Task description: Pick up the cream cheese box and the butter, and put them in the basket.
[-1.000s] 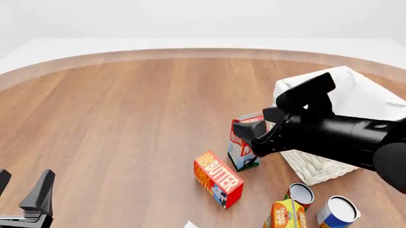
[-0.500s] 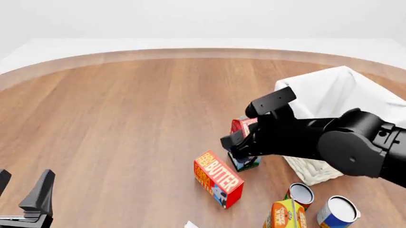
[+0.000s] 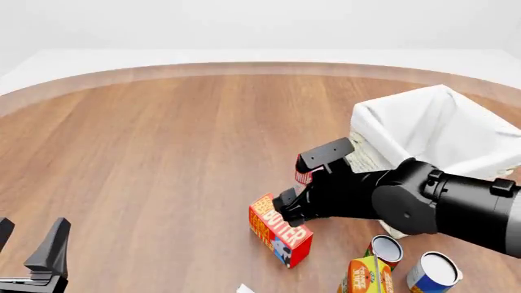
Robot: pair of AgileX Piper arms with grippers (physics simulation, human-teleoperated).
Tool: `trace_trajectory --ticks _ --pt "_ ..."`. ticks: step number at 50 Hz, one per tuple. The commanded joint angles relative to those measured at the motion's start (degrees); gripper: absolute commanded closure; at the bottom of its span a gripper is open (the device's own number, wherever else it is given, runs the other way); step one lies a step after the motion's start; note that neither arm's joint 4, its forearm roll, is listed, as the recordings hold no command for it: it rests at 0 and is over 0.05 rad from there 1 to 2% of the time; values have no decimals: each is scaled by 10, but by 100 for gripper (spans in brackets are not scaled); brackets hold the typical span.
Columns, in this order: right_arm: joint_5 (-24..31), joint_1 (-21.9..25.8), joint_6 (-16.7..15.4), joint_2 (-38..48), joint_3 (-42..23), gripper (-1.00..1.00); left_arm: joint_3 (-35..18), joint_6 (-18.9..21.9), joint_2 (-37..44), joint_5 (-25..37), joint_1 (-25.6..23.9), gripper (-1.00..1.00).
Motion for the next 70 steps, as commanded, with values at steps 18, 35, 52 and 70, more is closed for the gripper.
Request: trace_trajectory --ticks 18,35,52,70 --pt "-31 -3 -3 41 23 -100 0 0 0 0 0 -100" --pt "-42 -8 0 62 24 -100 0 0 0 0 0 -100" --pt "-65 15 21 66 54 -100 0 0 0 0 0 -100" --pt "-89 23 31 92 66 -100 0 0 0 0 0 -100"
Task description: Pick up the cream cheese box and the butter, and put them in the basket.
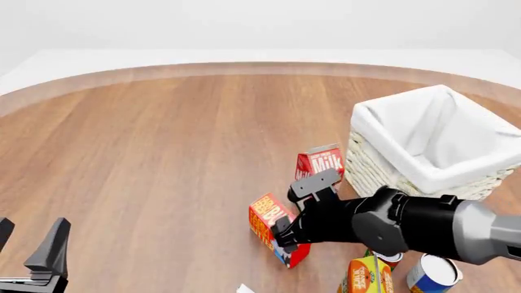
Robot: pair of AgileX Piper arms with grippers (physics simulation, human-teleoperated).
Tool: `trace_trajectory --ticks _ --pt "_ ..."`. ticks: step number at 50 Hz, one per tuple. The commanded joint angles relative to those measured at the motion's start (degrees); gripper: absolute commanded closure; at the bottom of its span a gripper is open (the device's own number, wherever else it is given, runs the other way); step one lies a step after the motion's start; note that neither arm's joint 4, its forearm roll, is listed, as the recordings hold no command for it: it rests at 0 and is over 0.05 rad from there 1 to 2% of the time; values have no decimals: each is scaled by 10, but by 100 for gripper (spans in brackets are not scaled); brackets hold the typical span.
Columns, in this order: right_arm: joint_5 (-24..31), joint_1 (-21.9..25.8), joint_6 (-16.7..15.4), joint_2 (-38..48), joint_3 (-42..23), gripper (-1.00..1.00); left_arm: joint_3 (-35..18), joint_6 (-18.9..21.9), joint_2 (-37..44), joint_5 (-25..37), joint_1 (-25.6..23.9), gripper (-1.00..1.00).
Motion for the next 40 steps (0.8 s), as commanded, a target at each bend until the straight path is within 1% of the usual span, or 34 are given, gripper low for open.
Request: trace_trajectory --ticks 1,7,13,29,33,40 --pt "-21 7 8 23 8 -100 0 0 0 0 0 -100" --pt "-30 7 11 37 9 -100 0 0 0 0 0 -100" --pt "-34 1 8 43 8 -100 0 0 0 0 0 -100" --pt "-52 9 16 65 11 -100 0 0 0 0 0 -100" --pt "-59 16 24 70 14 -100 0 0 0 0 0 -100" --pt "-63 11 22 68 18 -100 0 0 0 0 0 -100"
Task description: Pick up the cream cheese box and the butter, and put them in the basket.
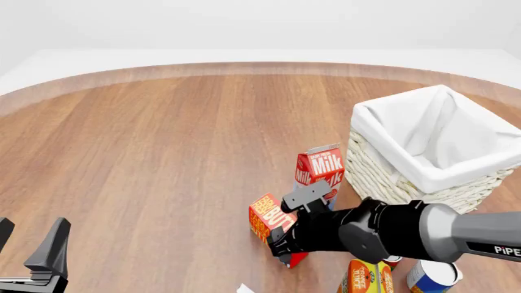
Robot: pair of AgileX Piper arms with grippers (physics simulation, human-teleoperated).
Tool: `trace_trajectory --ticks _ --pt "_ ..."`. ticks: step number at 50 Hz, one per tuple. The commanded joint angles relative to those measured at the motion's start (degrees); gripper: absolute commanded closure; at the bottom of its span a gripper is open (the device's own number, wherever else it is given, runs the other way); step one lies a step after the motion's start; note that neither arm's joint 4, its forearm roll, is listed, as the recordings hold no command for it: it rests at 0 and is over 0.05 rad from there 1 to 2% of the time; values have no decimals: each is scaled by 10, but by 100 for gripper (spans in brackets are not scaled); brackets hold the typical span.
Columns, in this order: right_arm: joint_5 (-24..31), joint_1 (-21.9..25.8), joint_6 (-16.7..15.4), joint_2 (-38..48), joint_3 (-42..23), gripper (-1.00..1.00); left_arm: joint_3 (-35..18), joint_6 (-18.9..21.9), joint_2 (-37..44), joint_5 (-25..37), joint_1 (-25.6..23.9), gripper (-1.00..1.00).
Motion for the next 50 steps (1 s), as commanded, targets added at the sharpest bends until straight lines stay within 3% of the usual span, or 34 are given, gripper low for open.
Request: trace_trajectory --ticks 1,2,17,30,50 --pt "-8 2 1 3 5 -100 0 0 0 0 0 -100" --pt "-6 -1 -2 1 4 100 0 0 0 0 0 -100" --pt "17 11 -1 -20 -11 100 0 0 0 0 0 -100" --pt "68 13 -19 -75 -32 100 0 0 0 0 0 -100" --pt "199 8 -67 -197 -107 100 0 0 0 0 0 -100"
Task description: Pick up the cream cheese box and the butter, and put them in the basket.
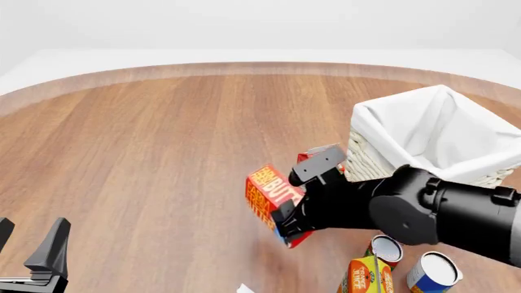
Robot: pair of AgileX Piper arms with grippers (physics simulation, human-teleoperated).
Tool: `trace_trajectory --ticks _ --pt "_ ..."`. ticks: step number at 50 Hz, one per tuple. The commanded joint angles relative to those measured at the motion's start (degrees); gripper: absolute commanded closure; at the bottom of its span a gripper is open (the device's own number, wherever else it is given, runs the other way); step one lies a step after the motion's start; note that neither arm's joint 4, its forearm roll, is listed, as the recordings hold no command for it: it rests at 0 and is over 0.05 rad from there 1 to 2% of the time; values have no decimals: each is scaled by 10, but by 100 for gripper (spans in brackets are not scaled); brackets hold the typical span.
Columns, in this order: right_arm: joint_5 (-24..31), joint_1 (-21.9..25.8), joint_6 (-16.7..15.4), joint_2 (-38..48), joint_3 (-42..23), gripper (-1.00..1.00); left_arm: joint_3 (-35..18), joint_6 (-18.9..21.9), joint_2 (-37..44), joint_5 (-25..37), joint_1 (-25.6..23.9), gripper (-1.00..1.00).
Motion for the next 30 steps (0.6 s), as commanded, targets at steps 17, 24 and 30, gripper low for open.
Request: trace_trajectory --ticks 17,24,30 --pt "130 -29 -44 -136 -121 100 0 0 0 0 0 -100" --pt "143 -58 -47 -149 -141 100 0 0 0 0 0 -100" --pt "150 -100 -43 -160 -156 100 0 0 0 0 0 -100"
